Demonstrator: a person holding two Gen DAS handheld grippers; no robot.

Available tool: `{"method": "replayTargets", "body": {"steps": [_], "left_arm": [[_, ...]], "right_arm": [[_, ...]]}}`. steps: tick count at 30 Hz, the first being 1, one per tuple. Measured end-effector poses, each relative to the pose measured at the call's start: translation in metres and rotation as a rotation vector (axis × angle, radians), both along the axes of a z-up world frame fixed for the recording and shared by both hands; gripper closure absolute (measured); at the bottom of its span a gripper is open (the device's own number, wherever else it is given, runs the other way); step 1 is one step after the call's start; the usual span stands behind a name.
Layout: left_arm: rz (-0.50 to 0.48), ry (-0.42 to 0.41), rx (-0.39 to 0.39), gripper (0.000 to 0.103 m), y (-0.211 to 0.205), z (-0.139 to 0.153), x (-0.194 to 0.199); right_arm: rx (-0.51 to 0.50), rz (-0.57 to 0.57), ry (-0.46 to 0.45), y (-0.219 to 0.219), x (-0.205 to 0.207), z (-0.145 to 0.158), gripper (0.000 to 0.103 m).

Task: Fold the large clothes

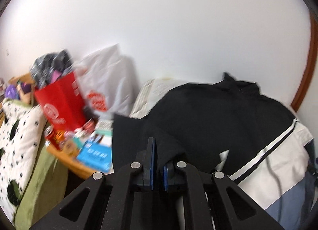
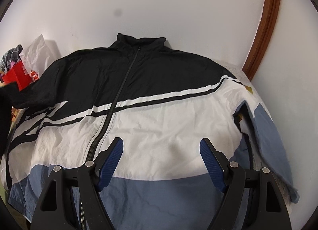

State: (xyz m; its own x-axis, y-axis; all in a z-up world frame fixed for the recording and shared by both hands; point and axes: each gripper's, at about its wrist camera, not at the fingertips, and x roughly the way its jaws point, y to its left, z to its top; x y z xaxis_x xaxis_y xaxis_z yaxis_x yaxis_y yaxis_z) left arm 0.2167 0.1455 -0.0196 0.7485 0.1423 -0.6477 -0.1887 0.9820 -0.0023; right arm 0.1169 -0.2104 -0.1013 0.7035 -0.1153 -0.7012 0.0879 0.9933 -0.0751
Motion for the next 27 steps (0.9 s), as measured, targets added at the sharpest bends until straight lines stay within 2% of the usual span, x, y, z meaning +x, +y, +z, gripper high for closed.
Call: {"method": "replayTargets", "body": {"steps": [3,8,13,16,20,27], "left_arm": [[-0.065,-0.016,0.012,0.096,-0.034,0.011,0.02],[-0.154,0.005,0.016,0.096,-0.088,0.014,0.047],[-0.23,0.033,0.036,0.096,-0.137,0.007,0.071],[-0.259,0.076,0.033,0.096,-0.16,-0.005,0.083],[-0.281,0.137,0.015,0.096,-0.179,-0.025,0.093],[-0.297,0.191,0.039,0.096,-0.194,-0.045,0.099]], "right_arm": [[0.0,0.006,-0.008,-0.007,-0.001,0.002,0.024],[0.0,0.001,-0.017,-0.026,-0.002,0.003,0.024],[0.018,-0.025,-0.023,-0.052,-0.001,-0.001,0.024],[0.025,-0.047,-0.018,-0.068,-0.002,-0.006,0.024],[0.023,-0.062,-0.018,-0.084,-0.005,-0.012,0.024],[0.016,-0.062,-0.014,-0.093,-0.012,-0.017,0.026]]}}
